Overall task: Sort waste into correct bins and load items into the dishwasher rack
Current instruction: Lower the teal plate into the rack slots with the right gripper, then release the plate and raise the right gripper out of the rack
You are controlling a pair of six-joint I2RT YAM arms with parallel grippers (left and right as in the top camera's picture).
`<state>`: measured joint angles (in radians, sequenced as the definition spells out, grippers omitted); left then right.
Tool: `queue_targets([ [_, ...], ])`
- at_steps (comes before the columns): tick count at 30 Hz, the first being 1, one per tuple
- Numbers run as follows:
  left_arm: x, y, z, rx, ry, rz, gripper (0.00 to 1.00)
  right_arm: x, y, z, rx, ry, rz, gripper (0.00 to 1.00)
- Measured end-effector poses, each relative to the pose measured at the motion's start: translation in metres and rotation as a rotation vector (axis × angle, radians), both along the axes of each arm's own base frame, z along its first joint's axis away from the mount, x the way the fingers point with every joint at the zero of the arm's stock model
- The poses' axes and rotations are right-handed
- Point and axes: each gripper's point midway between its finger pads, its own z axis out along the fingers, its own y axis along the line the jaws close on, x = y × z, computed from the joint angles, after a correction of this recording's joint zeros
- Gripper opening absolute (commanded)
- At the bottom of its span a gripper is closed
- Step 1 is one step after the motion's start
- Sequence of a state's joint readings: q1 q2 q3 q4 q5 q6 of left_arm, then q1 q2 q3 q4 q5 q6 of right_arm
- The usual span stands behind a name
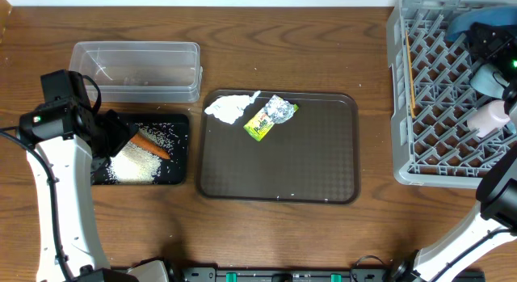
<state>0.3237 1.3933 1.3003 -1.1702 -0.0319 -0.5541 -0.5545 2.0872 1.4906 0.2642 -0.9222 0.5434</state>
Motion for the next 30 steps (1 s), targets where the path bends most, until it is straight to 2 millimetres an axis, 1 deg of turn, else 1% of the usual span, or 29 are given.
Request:
queue_targets([
  [2, 0.0, 0.0, 0.0, 0.0, 0.0, 0.0, 1.0, 0.0, 0.0, 0.0, 0.001, 0.001, 0.001, 0.65],
  [3, 0.0, 0.0, 0.0, 0.0, 0.0, 0.0, 1.0, 0.0, 0.001, 0.0, 0.007, 0.003, 0.002, 0.86],
  [4, 0.0, 0.0, 0.0, 0.0, 0.0, 0.0, 1.0, 0.0, 0.001, -0.001, 0.01, 0.005, 0.003, 0.99],
  [7, 0.0, 0.0, 0.0, 0.0, 0.0, 0.0, 1.0, -0.002, 0.002, 0.0, 0.019, 0.018, 0.005, 0.99],
  [9, 0.0, 0.0, 0.0, 0.0, 0.0, 0.0, 1.0, -0.006, 0.002, 0.001, 0.037, 0.055, -0.017, 0.99],
  [11, 0.0, 0.0, 0.0, 0.0, 0.0, 0.0, 1.0, -0.012, 0.001, 0.006, 0.044, 0.095, -0.055, 0.99],
  [12, 0.0, 0.0, 0.0, 0.0, 0.0, 0.0, 1.0, -0.016, 0.0, 0.012, 0.04, 0.11, -0.077, 0.99],
  [13, 0.0, 0.0, 0.0, 0.0, 0.0, 0.0, 1.0, -0.021, -0.002, 0.021, 0.032, 0.126, -0.111, 0.99],
  [15, 0.0, 0.0, 0.0, 0.0, 0.0, 0.0, 1.0, -0.033, -0.006, 0.044, 0.002, 0.138, -0.177, 0.99],
  [19, 0.0, 0.0, 0.0, 0.0, 0.0, 0.0, 1.0, -0.067, -0.011, 0.103, -0.083, 0.133, -0.353, 0.99],
  [21, 0.0, 0.0, 0.0, 0.0, 0.0, 0.0, 1.0, -0.085, -0.008, 0.13, -0.126, 0.123, -0.434, 0.99],
  [23, 0.0, 0.0, 0.0, 0.0, 0.0, 0.0, 1.0, -0.098, 0.004, 0.157, -0.159, 0.088, -0.47, 0.99],
  [25, 0.0, 0.0, 0.0, 0.0, 0.0, 0.0, 1.0, -0.107, 0.022, 0.179, -0.18, 0.046, -0.467, 0.99],
  [26, 0.0, 0.0, 0.0, 0.0, 0.0, 0.0, 1.0, -0.109, 0.036, 0.188, -0.186, 0.028, -0.448, 0.99],
  [28, 0.0, 0.0, 0.0, 0.0, 0.0, 0.0, 1.0, -0.114, 0.064, 0.198, -0.184, 0.012, -0.384, 0.99],
  [30, 0.0, 0.0, 0.0, 0.0, 0.0, 0.0, 1.0, -0.113, 0.092, 0.2, -0.184, 0.004, -0.303, 0.99],
])
